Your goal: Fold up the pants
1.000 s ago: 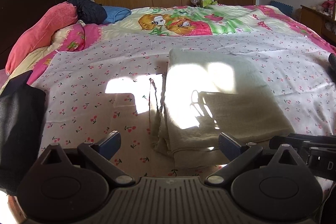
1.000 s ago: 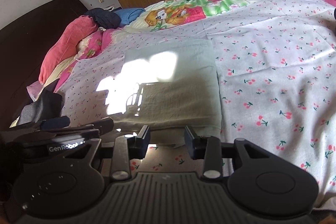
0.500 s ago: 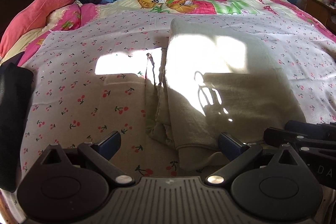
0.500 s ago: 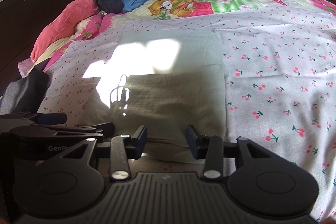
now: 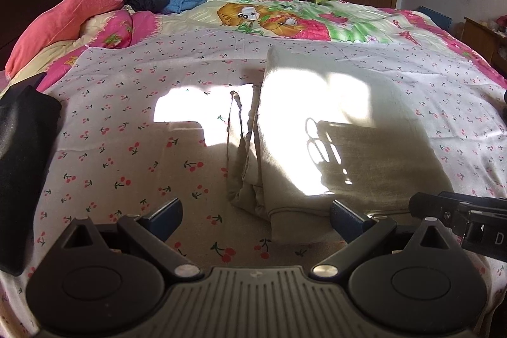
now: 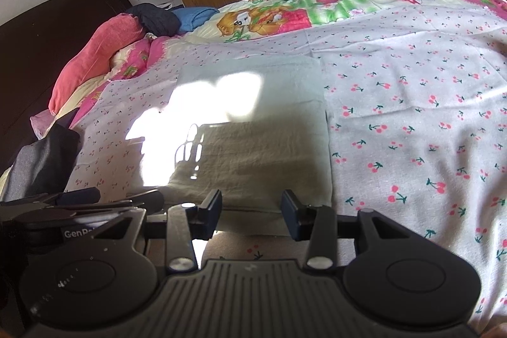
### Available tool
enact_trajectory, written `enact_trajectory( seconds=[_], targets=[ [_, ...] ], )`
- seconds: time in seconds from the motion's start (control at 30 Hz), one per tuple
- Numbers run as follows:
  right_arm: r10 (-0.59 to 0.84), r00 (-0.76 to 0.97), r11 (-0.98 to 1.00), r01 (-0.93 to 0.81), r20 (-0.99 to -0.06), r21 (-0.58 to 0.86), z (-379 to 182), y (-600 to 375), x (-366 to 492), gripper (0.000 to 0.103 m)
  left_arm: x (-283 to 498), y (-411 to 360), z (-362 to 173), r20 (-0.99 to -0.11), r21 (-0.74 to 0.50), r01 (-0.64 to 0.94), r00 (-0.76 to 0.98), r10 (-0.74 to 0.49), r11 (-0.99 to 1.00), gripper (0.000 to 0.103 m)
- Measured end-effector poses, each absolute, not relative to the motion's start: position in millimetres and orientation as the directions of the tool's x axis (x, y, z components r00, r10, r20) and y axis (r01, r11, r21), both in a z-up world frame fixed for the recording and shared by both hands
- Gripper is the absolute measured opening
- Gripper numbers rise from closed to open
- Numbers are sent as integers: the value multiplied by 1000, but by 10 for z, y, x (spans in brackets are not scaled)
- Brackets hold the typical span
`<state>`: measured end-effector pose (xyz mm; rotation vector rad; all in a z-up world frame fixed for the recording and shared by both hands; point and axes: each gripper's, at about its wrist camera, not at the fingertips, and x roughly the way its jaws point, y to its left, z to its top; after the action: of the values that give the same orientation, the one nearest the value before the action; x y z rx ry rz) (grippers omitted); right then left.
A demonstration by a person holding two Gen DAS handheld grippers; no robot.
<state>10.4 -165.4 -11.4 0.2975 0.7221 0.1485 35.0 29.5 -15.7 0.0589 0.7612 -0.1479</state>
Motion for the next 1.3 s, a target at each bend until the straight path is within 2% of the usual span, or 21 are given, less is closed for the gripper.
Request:
enact_trajectory(
  seconds=[1.3],
  targets=[
    [234, 746, 944, -22, -624, 328, -135, -1671, 64, 43, 338, 304, -147, -668, -16, 137, 735, -112, 990, 103]
  ],
)
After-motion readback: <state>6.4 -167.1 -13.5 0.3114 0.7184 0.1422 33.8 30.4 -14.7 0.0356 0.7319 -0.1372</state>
